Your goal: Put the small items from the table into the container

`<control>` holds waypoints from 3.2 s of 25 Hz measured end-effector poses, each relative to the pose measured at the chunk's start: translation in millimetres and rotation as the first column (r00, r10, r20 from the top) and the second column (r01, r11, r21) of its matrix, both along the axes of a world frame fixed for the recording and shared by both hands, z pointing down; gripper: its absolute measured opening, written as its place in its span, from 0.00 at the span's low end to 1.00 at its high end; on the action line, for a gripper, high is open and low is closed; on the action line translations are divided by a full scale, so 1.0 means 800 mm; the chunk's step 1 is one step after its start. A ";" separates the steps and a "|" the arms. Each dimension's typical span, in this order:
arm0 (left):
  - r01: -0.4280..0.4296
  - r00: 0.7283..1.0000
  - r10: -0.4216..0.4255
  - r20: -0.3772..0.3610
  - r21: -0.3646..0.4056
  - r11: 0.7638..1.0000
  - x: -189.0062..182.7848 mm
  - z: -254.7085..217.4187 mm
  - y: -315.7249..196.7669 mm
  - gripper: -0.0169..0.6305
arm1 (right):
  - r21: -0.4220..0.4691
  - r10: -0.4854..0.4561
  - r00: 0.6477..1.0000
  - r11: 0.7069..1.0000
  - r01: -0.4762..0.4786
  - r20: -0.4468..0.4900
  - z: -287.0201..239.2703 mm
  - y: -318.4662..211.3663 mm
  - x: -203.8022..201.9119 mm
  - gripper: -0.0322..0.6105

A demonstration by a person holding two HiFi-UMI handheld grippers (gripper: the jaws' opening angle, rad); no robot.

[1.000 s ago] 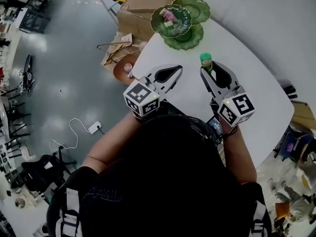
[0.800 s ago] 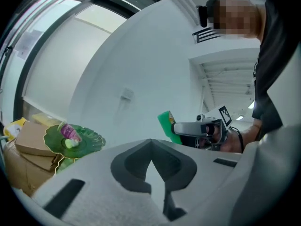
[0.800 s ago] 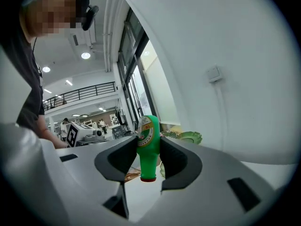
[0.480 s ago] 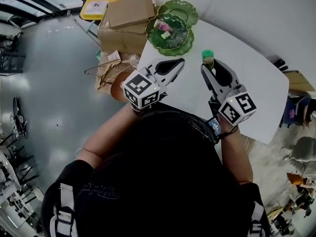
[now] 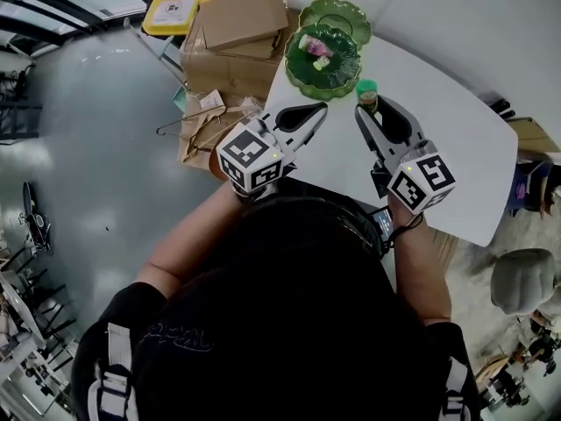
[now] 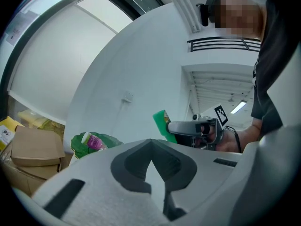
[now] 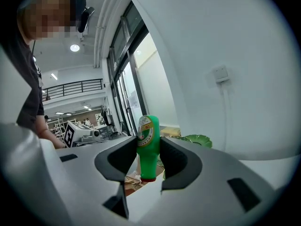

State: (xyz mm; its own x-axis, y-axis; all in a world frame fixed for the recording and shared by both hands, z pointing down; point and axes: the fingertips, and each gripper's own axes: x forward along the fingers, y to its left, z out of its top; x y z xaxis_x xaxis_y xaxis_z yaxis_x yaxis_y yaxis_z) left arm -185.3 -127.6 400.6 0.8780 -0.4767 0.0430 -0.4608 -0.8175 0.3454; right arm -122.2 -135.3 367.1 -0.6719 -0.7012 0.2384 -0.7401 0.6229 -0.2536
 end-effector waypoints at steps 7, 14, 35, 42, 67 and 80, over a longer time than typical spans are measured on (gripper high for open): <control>0.014 1.000 -0.014 0.001 -0.005 1.000 -0.011 0.007 -0.012 0.03 | -0.023 -0.004 1.000 1.000 0.004 0.009 0.010 -0.022 -0.010 0.28; 0.043 0.999 -0.043 -0.004 -0.030 0.999 -0.020 0.017 -0.035 0.03 | -0.047 -0.023 1.000 0.999 0.023 0.000 0.022 -0.047 -0.020 0.28; 0.104 0.993 -0.099 0.061 -0.093 0.990 -0.031 0.065 -0.069 0.03 | -0.138 -0.027 0.999 0.990 0.024 -0.022 0.080 -0.140 -0.017 0.28; 0.113 0.992 -0.106 0.069 -0.100 0.989 -0.035 0.067 -0.065 0.03 | -0.129 -0.042 0.999 0.991 0.040 -0.012 0.075 -0.139 -0.015 0.28; 0.012 1.000 -0.014 0.025 0.072 0.997 -0.034 -0.045 0.013 0.03 | 0.129 -0.225 0.974 0.967 0.220 0.023 -0.043 0.024 -0.041 0.07; -0.017 1.000 0.017 0.002 0.096 0.995 -0.042 -0.058 0.035 0.03 | 0.170 -0.185 0.982 0.969 0.180 0.018 -0.058 0.054 -0.050 0.07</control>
